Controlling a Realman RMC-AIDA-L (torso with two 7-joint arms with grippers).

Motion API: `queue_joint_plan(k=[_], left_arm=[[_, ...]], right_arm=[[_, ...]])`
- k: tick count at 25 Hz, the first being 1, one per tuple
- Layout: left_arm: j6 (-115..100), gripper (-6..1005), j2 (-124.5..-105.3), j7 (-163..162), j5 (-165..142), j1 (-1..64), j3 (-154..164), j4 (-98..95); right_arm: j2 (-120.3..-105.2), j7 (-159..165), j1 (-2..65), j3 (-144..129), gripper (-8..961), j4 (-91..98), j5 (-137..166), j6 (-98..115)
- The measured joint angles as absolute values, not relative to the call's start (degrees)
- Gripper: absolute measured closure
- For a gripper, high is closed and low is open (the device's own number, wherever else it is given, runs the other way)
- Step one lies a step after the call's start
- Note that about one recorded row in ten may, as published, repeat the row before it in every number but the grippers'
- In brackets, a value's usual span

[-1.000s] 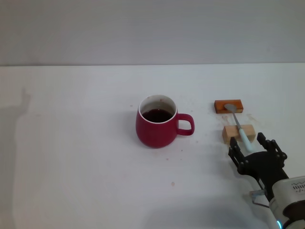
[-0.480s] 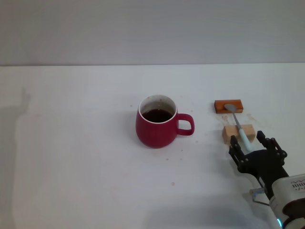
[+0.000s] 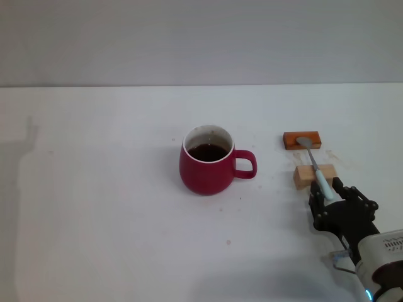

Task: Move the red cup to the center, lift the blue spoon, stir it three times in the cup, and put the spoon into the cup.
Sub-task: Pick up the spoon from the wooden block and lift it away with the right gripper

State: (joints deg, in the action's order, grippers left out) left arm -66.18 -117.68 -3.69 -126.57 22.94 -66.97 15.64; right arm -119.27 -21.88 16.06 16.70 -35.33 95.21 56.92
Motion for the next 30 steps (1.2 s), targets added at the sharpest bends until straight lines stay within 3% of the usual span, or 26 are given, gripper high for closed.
queue_joint_plan(k=[22, 30], left_arm=[[-67.1, 137, -117.77, -4.5, -126.5, 22.2, -67.0, 15.6], [-67.1, 137, -117.72, -4.5, -126.4, 22.1, -67.0, 15.6]], right_arm=[[-119.27, -21.9, 16.8, 16.7, 567, -35.3, 95.1, 56.8], [-119.33, -21.9, 16.8, 16.7, 641, -35.4, 95.1, 56.9]])
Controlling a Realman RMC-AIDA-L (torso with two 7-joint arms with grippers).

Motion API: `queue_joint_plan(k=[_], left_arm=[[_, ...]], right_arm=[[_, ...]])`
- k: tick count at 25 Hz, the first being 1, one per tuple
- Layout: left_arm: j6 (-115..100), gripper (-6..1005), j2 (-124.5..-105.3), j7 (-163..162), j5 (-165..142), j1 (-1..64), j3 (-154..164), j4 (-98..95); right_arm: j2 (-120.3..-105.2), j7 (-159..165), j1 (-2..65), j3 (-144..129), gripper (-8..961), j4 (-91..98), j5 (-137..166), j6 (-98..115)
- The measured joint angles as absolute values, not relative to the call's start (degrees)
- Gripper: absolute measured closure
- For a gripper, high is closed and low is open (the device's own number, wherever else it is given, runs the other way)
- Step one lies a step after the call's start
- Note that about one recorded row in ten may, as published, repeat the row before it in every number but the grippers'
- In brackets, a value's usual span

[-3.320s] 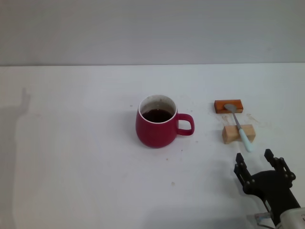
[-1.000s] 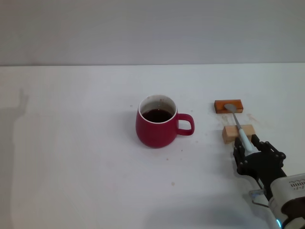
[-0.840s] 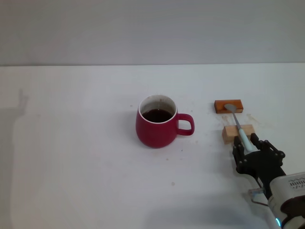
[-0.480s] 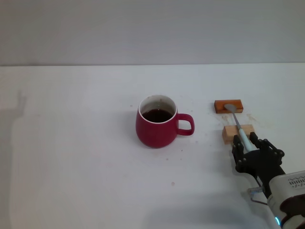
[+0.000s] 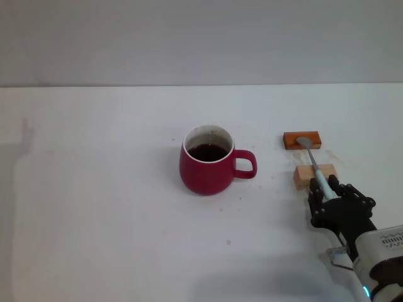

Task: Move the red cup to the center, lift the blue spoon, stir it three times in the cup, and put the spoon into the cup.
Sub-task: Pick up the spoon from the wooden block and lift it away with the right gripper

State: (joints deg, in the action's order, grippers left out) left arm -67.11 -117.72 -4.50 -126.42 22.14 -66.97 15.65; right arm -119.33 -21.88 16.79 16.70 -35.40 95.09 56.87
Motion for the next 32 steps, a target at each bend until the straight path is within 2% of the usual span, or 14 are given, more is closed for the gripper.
queue_joint_plan(k=[32], left_arm=[[-68.8, 138, -117.76, -5.8, -126.4, 21.0, -67.0, 15.6]], right_arm=[[-119.36, -21.9, 17.2, 16.9, 699, -35.0, 95.1, 56.7]])
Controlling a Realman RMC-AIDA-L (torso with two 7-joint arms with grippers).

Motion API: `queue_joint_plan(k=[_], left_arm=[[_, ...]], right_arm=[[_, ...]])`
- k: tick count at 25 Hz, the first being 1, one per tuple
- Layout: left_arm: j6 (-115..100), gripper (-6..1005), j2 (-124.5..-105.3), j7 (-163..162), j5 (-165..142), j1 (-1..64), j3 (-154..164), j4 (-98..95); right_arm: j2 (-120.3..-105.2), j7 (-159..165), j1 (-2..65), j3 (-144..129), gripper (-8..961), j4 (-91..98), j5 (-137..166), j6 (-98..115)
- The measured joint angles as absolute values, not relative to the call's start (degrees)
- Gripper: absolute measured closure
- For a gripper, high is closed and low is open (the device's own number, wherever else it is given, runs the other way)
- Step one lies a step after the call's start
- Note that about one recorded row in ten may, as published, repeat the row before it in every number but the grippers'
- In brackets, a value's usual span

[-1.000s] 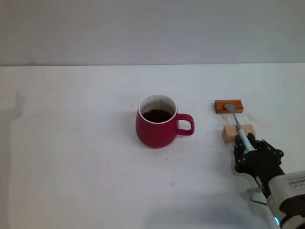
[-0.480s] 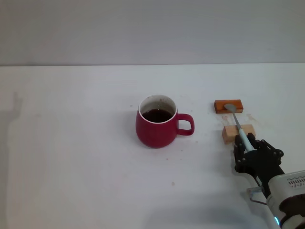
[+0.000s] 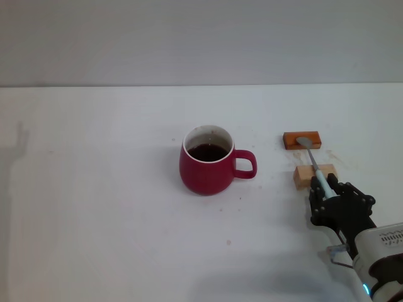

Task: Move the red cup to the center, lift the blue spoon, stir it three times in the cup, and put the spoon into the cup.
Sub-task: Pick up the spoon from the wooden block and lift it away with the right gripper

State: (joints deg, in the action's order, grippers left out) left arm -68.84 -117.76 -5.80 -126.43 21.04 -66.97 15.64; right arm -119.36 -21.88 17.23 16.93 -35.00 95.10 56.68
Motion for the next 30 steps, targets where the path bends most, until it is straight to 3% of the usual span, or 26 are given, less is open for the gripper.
queue_joint_plan(k=[25, 30], left_arm=[[-69.4, 138, -117.77, -5.8, -126.4, 20.6, -67.0, 15.6], [-69.4, 138, -117.78, -5.8, -126.3, 20.6, -67.0, 15.6]], right_arm=[[-119.36, -21.9, 17.5, 17.3, 707, -34.8, 95.3, 55.7], [-119.33, -21.9, 17.6, 17.3, 765, -34.8, 95.2, 55.5]])
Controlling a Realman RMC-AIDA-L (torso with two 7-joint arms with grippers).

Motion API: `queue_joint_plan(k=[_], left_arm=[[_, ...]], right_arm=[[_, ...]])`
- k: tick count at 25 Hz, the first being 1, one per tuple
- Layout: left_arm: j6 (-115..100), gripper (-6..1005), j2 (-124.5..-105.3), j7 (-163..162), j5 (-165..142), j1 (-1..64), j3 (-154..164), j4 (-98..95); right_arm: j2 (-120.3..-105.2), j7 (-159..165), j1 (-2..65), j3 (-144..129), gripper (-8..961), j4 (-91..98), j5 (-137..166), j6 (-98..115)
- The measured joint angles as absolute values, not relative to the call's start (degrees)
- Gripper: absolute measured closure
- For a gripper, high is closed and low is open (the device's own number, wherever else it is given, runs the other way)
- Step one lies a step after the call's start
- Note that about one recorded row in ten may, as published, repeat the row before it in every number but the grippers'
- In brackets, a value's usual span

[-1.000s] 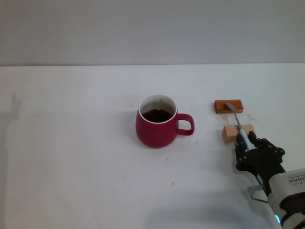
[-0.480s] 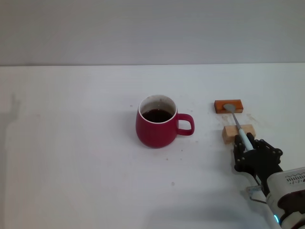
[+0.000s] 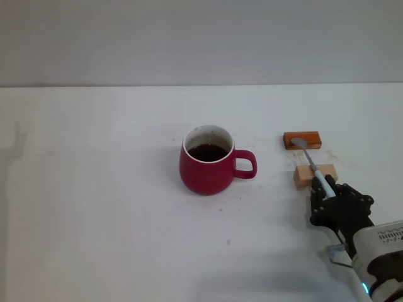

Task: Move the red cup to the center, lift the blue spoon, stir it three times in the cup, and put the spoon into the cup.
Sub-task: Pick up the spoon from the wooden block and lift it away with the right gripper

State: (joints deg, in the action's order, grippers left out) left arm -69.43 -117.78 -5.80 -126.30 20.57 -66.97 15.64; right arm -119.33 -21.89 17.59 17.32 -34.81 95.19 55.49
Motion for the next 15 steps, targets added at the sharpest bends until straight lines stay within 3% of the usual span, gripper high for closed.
queue_joint_plan(k=[15], left_arm=[[-69.2, 138, -117.77, -5.8, -126.2, 20.8, -67.0, 15.6]], right_arm=[[-119.26, -22.3, 16.9, 18.0, 800, -35.0, 95.1, 55.8]])
